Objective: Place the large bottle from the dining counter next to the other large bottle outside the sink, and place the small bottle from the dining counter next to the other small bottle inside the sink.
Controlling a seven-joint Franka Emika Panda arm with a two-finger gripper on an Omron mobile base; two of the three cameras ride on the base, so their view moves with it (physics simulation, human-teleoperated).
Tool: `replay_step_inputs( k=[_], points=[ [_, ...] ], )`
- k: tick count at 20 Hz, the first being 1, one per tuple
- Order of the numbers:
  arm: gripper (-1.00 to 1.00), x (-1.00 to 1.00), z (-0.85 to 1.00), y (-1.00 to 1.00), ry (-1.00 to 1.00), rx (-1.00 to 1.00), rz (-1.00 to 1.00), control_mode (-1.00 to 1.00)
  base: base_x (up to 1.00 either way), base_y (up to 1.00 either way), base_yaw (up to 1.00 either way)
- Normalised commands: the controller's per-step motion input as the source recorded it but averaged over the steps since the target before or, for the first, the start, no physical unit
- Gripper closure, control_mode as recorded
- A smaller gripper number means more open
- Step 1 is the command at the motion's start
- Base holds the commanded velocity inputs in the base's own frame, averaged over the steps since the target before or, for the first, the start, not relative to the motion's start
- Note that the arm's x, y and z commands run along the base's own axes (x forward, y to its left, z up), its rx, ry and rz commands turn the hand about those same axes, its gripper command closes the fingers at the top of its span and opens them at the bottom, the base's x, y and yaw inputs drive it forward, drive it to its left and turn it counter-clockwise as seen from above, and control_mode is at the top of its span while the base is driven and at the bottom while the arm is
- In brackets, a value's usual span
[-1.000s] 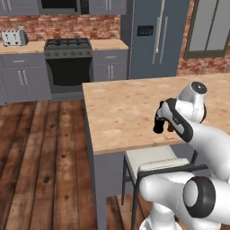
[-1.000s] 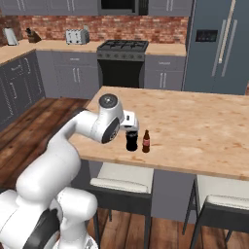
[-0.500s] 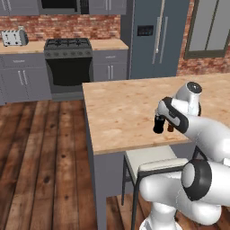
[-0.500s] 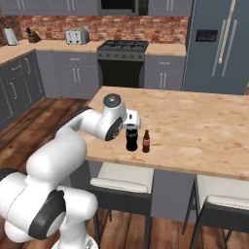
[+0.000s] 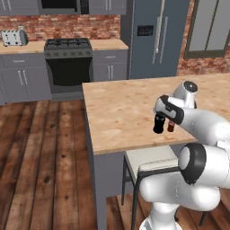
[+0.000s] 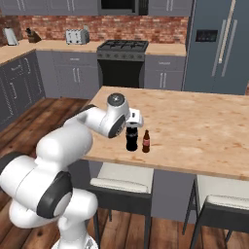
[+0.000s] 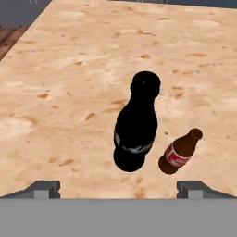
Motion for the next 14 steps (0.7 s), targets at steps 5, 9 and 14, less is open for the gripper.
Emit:
replay_step_inputs(
  k=[5, 9, 14],
  points=[
    [-1.0, 0.3, -0.12, -0.09, 0.0, 0.0, 0.0, -1.0, 0.0, 0.0, 0.0],
    [-1.0, 0.27, -0.14, -0.08, 0.0, 0.0, 0.0, -1.0, 0.0, 0.0, 0.0],
    [-1.0, 0.22, -0.13, -0.04, 0.0, 0.0, 0.0, -1.0, 0.0, 0.0, 0.0]
  ],
)
